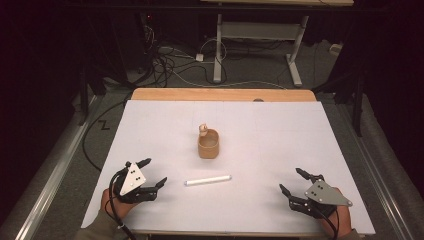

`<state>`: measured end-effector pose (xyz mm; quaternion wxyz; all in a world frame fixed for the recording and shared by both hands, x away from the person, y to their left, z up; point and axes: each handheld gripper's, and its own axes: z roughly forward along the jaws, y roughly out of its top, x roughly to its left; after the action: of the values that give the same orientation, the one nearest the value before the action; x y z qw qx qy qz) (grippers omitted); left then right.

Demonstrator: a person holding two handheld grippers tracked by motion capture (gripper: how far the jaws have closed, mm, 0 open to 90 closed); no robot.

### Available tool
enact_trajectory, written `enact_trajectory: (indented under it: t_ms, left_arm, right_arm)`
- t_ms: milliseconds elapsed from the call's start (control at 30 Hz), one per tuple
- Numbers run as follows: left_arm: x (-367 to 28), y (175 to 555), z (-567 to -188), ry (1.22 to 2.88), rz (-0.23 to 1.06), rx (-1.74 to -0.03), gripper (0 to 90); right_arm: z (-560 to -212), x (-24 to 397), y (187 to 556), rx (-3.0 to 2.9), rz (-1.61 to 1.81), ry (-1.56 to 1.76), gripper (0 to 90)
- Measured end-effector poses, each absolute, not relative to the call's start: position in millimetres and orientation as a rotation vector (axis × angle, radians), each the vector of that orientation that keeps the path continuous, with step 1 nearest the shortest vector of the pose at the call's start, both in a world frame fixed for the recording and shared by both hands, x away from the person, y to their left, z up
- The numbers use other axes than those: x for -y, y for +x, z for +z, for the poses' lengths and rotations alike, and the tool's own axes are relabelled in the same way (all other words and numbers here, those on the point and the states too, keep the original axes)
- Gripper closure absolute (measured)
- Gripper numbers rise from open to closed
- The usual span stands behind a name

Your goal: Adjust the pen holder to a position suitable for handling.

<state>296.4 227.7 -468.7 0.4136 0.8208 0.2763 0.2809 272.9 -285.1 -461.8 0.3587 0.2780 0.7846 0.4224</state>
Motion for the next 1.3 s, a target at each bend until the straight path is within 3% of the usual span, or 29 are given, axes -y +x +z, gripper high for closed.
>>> enact_trajectory:
  t_ms: [267,533,900,1300]
  left_arm:
    - [-230.9,300.8,-471.0,2.122,0.636,-0.766,20.4]
    - [-227.2,299.4,-465.0,2.214,0.627,-0.738,21.4]
    - [-206.8,310.5,-444.6,2.386,0.488,-0.703,23.0]
    - [-128.3,334.0,-427.4,2.643,0.341,-0.476,31.6]
  right_arm:
    - [-462.3,283.8,275.9,-2.032,1.089,0.724,28.8]
    - [-465.5,279.0,281.8,-2.063,1.09,0.697,28.8]
    - [-466.6,277.7,282.3,-2.075,1.09,0.698,28.8]
    - [-468.8,276.6,283.8,-2.094,1.081,0.688,28.8]
